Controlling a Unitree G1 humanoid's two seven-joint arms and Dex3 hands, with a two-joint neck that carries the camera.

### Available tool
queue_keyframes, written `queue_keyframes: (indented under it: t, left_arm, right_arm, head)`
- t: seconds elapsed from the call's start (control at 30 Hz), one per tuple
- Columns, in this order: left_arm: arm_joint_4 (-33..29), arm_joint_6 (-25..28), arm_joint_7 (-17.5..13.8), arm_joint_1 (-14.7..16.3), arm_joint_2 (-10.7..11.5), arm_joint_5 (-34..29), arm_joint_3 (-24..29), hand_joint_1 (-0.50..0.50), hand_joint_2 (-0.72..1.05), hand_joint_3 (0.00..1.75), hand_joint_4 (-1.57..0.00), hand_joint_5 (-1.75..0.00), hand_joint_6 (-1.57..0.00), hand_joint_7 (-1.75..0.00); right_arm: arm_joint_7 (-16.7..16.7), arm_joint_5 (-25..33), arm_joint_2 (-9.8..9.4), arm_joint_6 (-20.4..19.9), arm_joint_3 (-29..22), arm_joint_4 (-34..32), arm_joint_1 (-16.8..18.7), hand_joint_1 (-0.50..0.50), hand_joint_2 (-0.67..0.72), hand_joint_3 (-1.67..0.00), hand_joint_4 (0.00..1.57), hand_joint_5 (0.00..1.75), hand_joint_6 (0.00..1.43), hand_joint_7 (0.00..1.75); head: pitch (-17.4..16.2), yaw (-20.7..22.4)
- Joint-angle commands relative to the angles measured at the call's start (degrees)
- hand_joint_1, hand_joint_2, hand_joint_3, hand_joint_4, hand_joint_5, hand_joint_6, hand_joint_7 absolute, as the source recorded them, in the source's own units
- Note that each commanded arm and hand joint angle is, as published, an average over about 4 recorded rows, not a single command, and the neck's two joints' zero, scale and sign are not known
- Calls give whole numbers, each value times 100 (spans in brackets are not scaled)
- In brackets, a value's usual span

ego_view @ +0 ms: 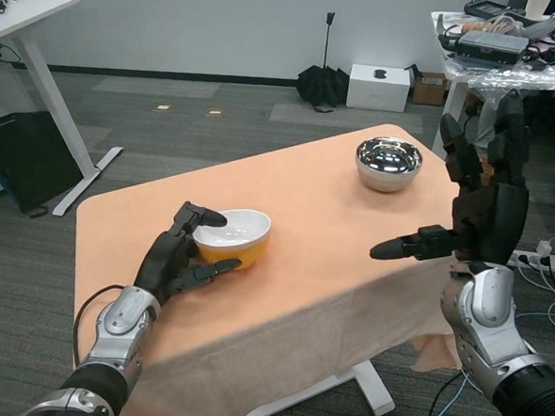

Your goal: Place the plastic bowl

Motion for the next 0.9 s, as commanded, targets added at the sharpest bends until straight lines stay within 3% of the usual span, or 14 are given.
queue_keyframes:
  t: [0.03, 0.13, 0.2, 0.3, 0.4, 0.47, 0.53, 0.67, 0.9]
  left_arm:
    - [-163, -4, -13, 105, 98, -25, 24, -50, 105, 35, 0, -15, -31, -77]
    - [-253, -15, -13, 130, 100, -25, 17, -50, 105, 13, 0, -10, -7, -52]
    - [-281, -33, -13, 138, 104, -25, 15, -50, 96, 9, 0, -10, 0, -38]
    - [-308, -83, -11, 140, 109, -25, 17, -50, 54, 9, 0, -10, 0, -28]
    - [-316, -171, 0, 140, 115, -25, 24, -48, -10, 4, 0, -10, 0, -21]
    - [-316, -233, 27, 140, 115, -25, 28, -48, -33, 4, 0, -10, 0, -21]
    - [-343, -285, 62, 140, 111, -25, 33, -48, -41, 9, 0, -10, 0, -21]
    - [-554, -303, 132, 176, 102, -16, 55, -48, -61, 0, 0, -10, 0, -21]
    - [-1340, -211, 259, 264, 80, -3, 345, -48, -64, 9, 0, -10, 0, -16]
  right_arm:
    - [-4, 22, 19, -57, 18, 25, -27, -34, 34, 0, 51, 0, 0, 0]
    - [-4, 22, 30, -57, 18, 12, -14, -33, 34, 0, 51, 0, 0, 0]
    - [-4, 19, 43, -57, 18, 5, -7, -33, 34, 0, 50, 0, 0, 0]
    - [-4, 13, 56, -59, 16, -1, -3, -34, 34, 0, 49, 0, 0, 0]
    - [-4, 13, 63, -57, 13, -6, 4, -33, 34, 0, 49, 0, 0, 0]
    - [-4, 13, 63, -57, 9, -10, 4, -33, 34, 0, 49, 0, 0, 0]
    - [-4, 13, 63, -57, 9, -10, 4, -33, 34, 0, 49, 0, 0, 0]
    - [-4, 13, 63, -61, 9, -10, 4, -33, 34, 0, 49, 0, 0, 0]
    - [-4, 17, 54, -61, 7, -14, 10, -33, 34, 0, 49, 0, 0, 0]
  head:
    - [-22, -4]
    - [-46, 8]
    - [-70, 14]
    - [-107, 32]
    - [-142, 47]
    - [-164, 49]
    - [-198, 53]
    - [-227, 69]
    - [-216, 68]
